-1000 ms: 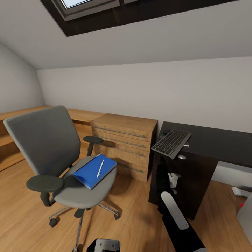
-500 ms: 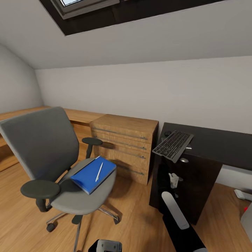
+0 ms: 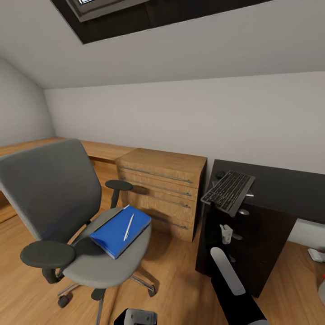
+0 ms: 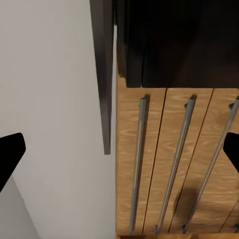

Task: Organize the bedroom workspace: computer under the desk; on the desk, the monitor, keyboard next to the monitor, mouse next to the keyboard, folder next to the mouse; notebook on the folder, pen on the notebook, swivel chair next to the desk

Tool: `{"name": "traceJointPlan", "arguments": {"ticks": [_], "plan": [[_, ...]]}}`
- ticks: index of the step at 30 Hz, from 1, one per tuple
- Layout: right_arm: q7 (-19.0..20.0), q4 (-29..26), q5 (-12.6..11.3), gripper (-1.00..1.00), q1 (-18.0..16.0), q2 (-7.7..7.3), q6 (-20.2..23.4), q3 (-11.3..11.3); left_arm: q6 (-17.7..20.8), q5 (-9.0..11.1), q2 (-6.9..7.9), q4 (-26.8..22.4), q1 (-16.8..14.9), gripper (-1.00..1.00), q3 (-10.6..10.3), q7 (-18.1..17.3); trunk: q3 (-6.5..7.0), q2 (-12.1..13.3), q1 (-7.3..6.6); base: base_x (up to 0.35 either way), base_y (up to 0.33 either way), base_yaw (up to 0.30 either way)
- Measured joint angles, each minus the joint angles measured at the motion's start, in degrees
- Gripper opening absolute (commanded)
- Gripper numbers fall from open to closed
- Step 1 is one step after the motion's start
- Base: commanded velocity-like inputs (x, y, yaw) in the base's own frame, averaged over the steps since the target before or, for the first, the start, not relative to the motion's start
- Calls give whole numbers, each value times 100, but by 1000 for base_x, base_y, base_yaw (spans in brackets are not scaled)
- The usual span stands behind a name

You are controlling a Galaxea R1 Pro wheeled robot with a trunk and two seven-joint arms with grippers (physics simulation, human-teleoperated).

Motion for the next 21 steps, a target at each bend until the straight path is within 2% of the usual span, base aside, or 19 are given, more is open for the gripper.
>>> {"name": "traceJointPlan", "arguments": {"ticks": [15, 21], "plan": [[0, 7, -8, 100, 0, 0, -2, -10, 2, 0, 1, 0, -1, 100, -2, 0, 0, 0, 1, 35, 9, 0], [-6, 7, -9, 100, 0, 8, -4, -125, 1, 0, -3, 60, 0, 100, -7, -1, 0, 0, 2, 9, 0, 0]]}}
